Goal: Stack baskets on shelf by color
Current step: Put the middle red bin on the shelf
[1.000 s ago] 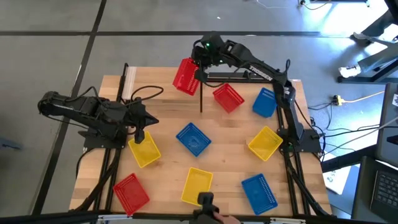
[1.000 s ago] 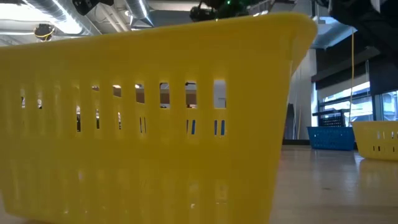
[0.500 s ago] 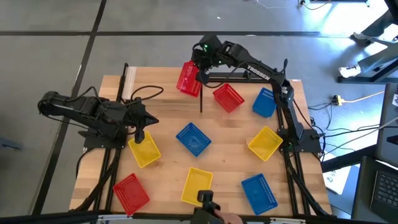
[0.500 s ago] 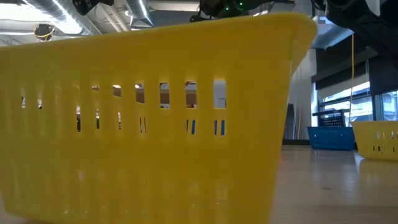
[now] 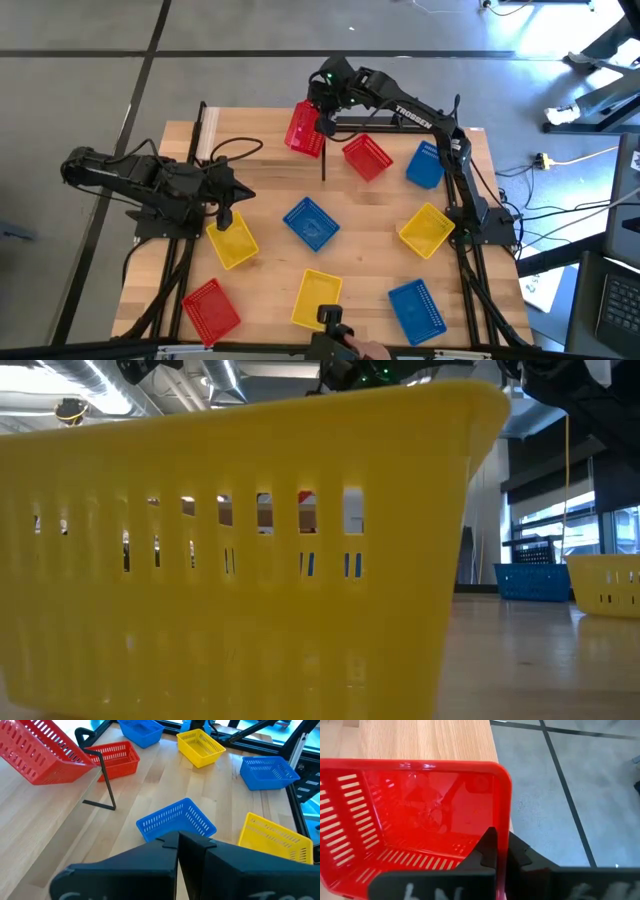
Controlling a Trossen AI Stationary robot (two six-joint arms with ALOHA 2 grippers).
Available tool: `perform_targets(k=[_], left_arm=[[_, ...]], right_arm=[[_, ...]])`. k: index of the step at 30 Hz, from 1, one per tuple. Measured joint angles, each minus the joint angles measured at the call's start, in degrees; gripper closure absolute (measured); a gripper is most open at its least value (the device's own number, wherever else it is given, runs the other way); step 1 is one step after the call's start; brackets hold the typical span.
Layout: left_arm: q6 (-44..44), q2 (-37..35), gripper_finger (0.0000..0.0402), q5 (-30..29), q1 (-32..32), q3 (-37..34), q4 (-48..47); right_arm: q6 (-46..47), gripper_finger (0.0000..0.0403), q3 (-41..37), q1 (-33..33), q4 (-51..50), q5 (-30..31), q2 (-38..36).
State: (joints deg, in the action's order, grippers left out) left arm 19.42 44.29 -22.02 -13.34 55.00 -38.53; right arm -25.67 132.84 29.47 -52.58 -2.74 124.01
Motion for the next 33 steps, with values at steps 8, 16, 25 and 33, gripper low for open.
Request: perform_targets(k=[8,16,25,33], left_arm=[[0.02,0.0,0.0401,-8.42,0.0,0.0,-0.01],[-0.48,0.0,0.0401,-16.67,0.0,0.0,-0.02],[-0.5,0.0,0.0401,-16.68,0.0,0.0,-0.02],[-0.5,0.0,0.0401,-16.67,0.0,0.0,0.0]], right_arm=[[0.04,0.0394,-0.01,0.0,-0.04,0.04,0.0],[0.08,0.0392,-0.02,0.0,-0.04,0.04,0.0],[0.09,0.039,-0.02,0.0,-0.04,0.07,0.0],[0.02,0.0345,-0.02,-0.46,-0.07,0.08,0.0]])
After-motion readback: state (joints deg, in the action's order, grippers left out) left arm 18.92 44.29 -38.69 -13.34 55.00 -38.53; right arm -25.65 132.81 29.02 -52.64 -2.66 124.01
